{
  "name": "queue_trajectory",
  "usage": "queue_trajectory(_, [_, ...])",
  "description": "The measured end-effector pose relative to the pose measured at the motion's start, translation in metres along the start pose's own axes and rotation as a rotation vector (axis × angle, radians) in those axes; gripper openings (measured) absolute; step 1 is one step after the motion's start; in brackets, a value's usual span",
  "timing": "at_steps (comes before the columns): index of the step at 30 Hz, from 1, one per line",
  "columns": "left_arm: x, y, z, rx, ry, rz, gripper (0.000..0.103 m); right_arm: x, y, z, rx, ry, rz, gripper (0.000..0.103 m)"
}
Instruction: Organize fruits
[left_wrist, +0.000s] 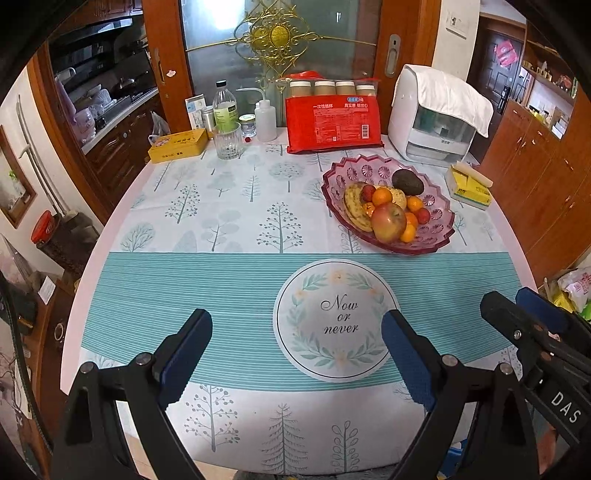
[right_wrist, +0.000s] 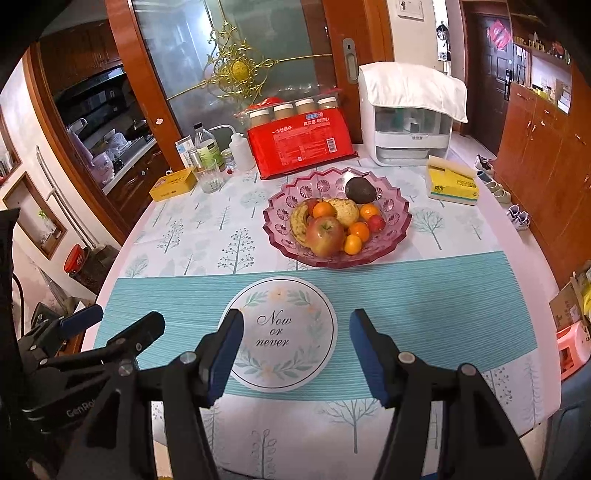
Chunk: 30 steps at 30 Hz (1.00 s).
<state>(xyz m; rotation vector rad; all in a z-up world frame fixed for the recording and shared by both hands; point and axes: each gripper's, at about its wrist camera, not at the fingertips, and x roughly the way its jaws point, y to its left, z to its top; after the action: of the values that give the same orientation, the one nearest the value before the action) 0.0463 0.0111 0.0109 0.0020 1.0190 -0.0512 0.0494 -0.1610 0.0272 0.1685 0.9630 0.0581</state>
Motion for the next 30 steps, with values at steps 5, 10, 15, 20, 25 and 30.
queue_trajectory(5, [0.0008, -0.0005, 0.0008, 0.007, 0.001, 0.003, 0.092, 0.0008, -0.001, 0.0004, 0.003, 0.0, -0.001, 0.061])
queue_trajectory(10, [0.0011, -0.0018, 0.0013, 0.008, 0.002, 0.006, 0.092, 0.0013, -0.0014, 0.001, 0.004, 0.001, 0.0, 0.061])
queue_trajectory(15, [0.0015, -0.0023, 0.0017, 0.009, 0.004, 0.005, 0.092, 0.0022, -0.0023, 0.0018, 0.002, 0.002, 0.002, 0.061])
queue_trajectory(20, [0.0018, -0.0037, 0.0024, 0.006, 0.003, 0.007, 0.092, 0.0028, -0.0022, 0.0024, 0.002, 0.0, 0.0, 0.061])
queue_trajectory(25, [0.002, -0.0042, 0.003, 0.005, 0.004, 0.008, 0.092, 0.0028, -0.0028, 0.0032, 0.003, 0.002, 0.001, 0.061])
queue_trajectory(30, [0.0021, -0.0041, 0.0037, 0.007, 0.005, 0.008, 0.092, 0.0034, -0.0029, 0.0038, 0.004, 0.003, 0.002, 0.061])
